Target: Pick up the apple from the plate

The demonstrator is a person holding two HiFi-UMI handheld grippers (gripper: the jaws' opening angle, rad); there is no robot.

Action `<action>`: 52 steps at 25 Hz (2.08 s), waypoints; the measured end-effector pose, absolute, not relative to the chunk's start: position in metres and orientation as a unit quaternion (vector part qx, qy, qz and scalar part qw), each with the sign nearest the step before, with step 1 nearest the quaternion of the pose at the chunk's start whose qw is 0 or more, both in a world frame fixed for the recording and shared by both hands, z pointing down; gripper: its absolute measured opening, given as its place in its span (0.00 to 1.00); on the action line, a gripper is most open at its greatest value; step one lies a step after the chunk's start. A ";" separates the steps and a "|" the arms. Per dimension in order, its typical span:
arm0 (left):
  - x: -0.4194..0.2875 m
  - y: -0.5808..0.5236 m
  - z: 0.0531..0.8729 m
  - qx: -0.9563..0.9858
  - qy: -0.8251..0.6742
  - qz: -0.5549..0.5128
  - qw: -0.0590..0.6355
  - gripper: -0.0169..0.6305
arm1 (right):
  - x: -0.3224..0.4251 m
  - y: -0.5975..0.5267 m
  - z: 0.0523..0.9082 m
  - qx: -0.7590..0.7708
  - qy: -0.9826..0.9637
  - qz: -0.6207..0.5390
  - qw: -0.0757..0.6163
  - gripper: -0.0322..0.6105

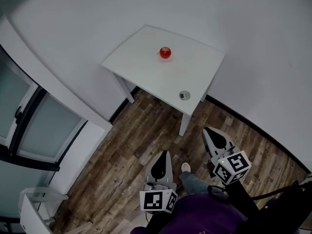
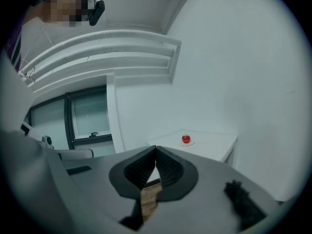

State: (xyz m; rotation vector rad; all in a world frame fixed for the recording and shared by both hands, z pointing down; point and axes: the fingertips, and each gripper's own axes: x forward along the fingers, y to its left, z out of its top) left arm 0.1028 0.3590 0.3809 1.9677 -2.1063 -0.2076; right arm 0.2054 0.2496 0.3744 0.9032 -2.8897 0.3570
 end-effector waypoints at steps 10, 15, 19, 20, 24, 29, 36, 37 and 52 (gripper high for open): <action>0.101 0.293 0.378 0.660 -0.740 -0.068 0.109 0.04 | 0.192 0.177 0.382 0.268 -0.954 0.118 0.057 0.07; 0.094 0.277 0.381 0.653 -0.747 -0.061 0.111 0.04 | 0.184 0.158 0.385 0.261 -0.956 0.122 0.055 0.07; 0.086 0.267 0.383 0.649 -0.750 -0.059 0.110 0.04 | 0.177 0.146 0.387 0.257 -0.957 0.123 0.053 0.07; 0.084 0.264 0.383 0.648 -0.751 -0.059 0.111 0.04 | 0.175 0.143 0.387 0.258 -0.957 0.123 0.053 0.07; 0.070 0.255 0.386 0.641 -0.757 -0.060 0.116 0.04 | 0.163 0.131 0.388 0.257 -0.957 0.122 0.055 0.07; 0.040 0.230 0.387 0.641 -0.757 -0.061 0.112 0.04 | 0.137 0.106 0.391 0.262 -0.956 0.122 0.052 0.07; -0.021 0.172 0.382 0.655 -0.746 -0.056 0.107 0.04 | 0.081 0.053 0.395 0.275 -0.951 0.124 0.059 0.07; -0.032 0.163 0.381 0.657 -0.744 -0.055 0.106 0.04 | 0.072 0.045 0.395 0.278 -0.951 0.124 0.059 0.07; -0.120 0.080 0.386 0.695 -0.707 -0.054 0.119 0.04 | -0.006 -0.029 0.399 0.327 -0.935 0.124 0.065 0.07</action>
